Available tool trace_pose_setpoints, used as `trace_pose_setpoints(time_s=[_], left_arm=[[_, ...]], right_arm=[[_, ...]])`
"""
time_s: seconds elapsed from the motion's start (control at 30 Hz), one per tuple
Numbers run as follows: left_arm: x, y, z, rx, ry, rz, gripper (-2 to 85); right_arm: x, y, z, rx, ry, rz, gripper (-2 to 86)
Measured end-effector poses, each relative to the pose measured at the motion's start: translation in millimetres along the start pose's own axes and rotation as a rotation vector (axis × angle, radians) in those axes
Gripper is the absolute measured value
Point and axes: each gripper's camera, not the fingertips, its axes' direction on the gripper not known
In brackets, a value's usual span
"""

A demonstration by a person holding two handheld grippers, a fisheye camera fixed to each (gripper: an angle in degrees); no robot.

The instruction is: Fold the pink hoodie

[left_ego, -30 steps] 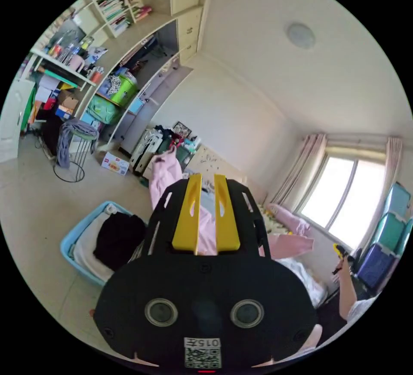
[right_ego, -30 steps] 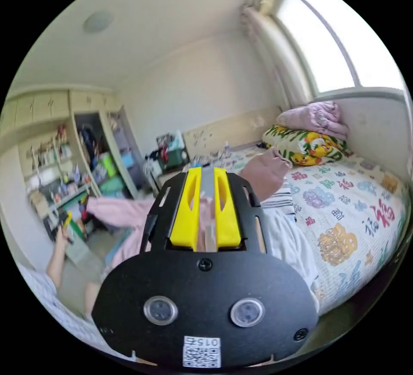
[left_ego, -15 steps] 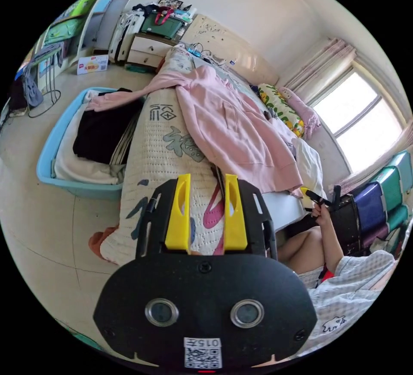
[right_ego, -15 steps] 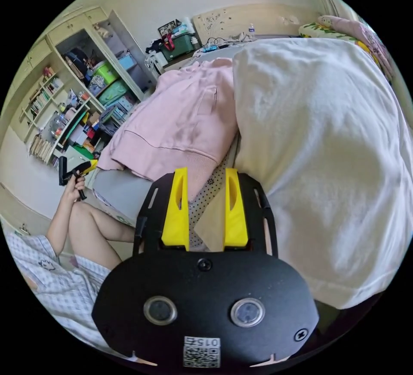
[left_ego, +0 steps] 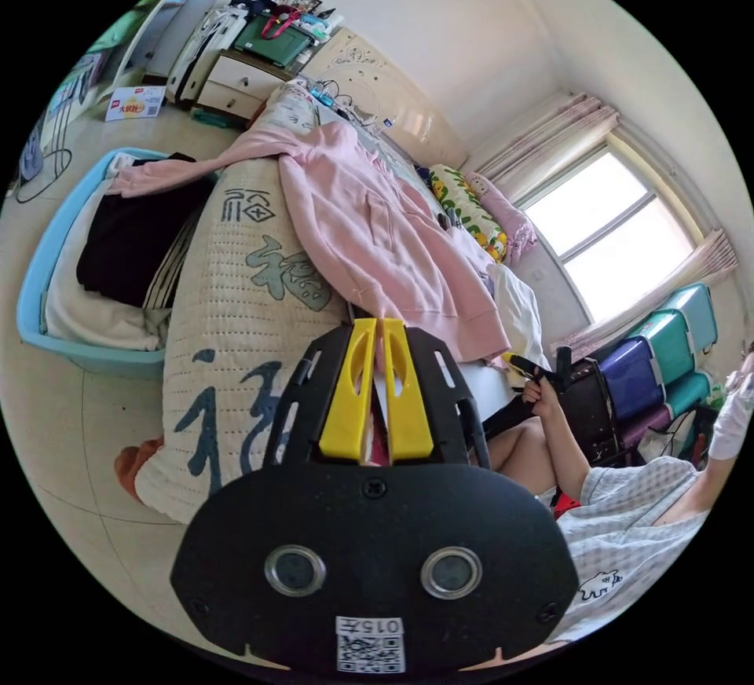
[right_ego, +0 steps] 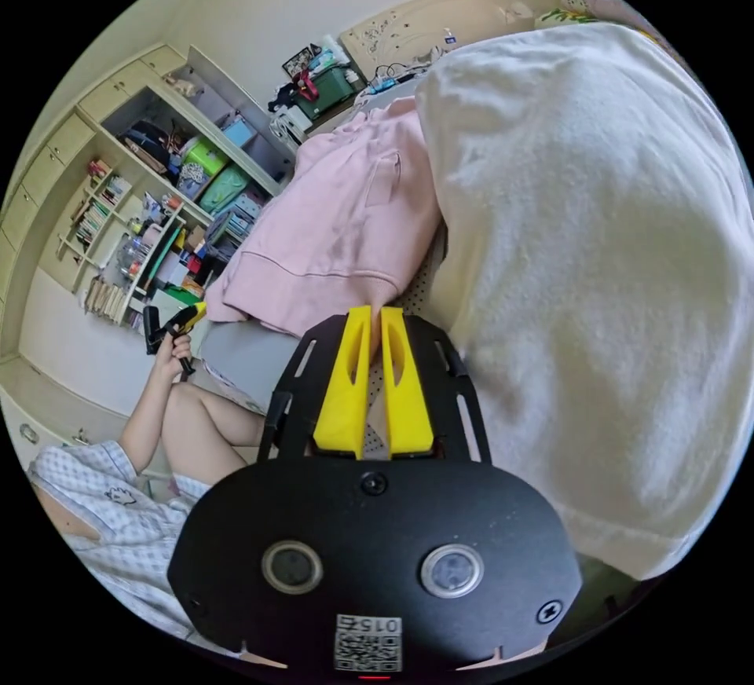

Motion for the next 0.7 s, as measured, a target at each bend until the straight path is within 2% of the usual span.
trace_pose_setpoints(time_s=[0.13, 0.27, 0.5, 0.7], left_arm=[[-5.9, 20.7, -50.9, 0.079, -0.04, -0.02, -0.5], [-8.6, 53.1, -85.9, 0.049, -0.063, 0.004, -0.6], [-16.0, 70.8, -54.8, -0.165, -0.222, 0.056, -0.6], [6.4, 78.9, -48.5, -0.152, -0.303, 0.142, -0.6]], right_arm=[[-22.7, 9.2, -41.5, 0.038, 0.039, -0.015, 1.0], [-49.8, 36.1, -53.1, -0.029, 0.118, -0.053, 0.5], [-82.2, 45.0, -36.1, -0.068, 0.158, -0.043, 0.2], [-130.4, 38.2, -32.7, -0.132, 0.275, -0.126, 0.1]])
